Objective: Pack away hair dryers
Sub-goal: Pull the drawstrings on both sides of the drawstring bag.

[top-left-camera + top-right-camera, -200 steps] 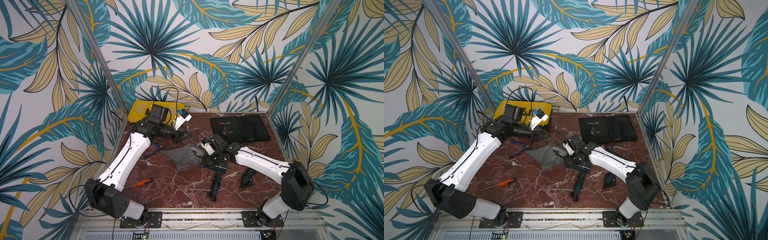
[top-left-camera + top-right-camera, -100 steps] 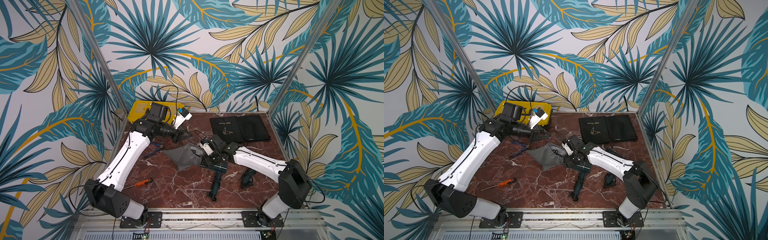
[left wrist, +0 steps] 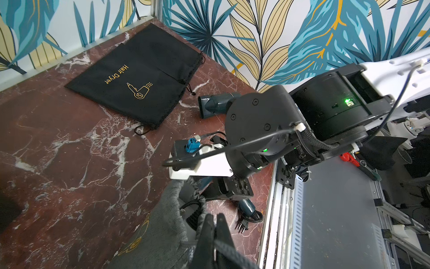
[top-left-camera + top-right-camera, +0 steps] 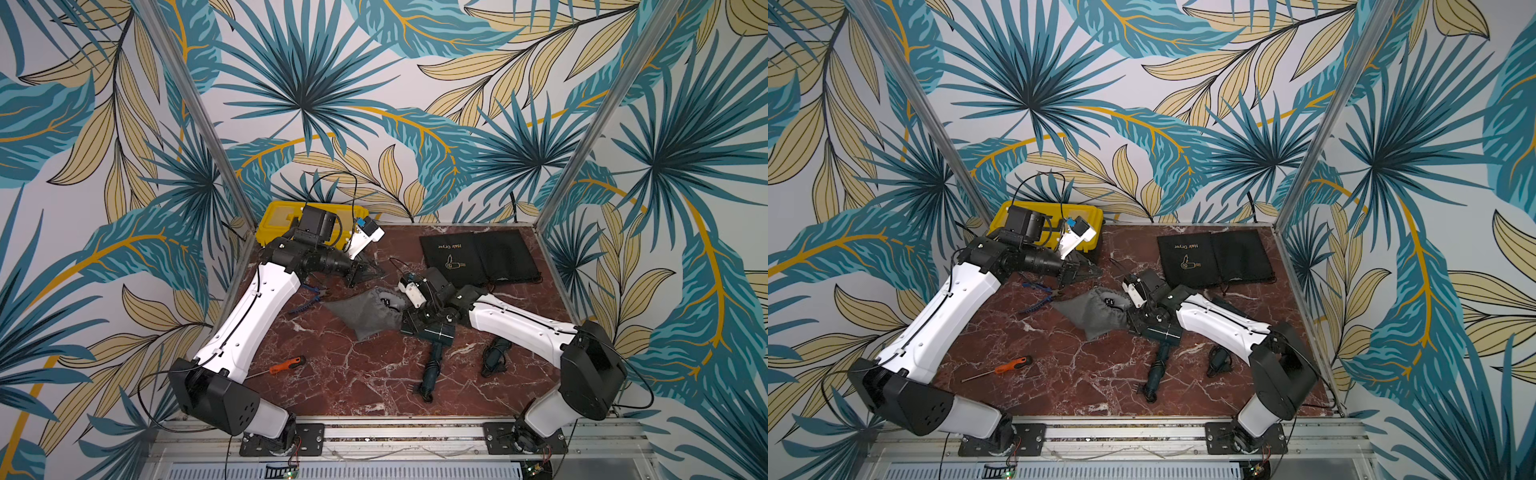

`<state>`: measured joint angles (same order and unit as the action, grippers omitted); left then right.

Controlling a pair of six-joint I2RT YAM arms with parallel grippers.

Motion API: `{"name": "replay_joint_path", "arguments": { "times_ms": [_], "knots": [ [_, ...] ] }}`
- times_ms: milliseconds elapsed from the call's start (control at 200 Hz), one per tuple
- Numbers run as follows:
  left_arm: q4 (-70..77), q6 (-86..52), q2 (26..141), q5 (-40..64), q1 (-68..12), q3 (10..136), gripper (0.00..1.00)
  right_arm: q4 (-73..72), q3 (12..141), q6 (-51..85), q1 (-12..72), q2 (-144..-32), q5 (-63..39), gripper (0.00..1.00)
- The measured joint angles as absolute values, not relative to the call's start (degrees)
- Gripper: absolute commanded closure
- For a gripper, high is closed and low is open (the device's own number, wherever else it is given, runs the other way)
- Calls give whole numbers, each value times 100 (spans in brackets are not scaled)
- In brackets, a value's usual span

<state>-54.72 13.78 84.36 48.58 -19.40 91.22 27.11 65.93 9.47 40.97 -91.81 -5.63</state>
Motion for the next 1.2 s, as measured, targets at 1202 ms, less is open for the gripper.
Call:
{"name": "replay_joint_path", "arguments": {
  "times_ms": [1202],
  "knots": [
    [-5902,1876,8311,4466,-1223,9402,100,3006,6436,1476,4104,-8650,1544,100]
  ]
}}
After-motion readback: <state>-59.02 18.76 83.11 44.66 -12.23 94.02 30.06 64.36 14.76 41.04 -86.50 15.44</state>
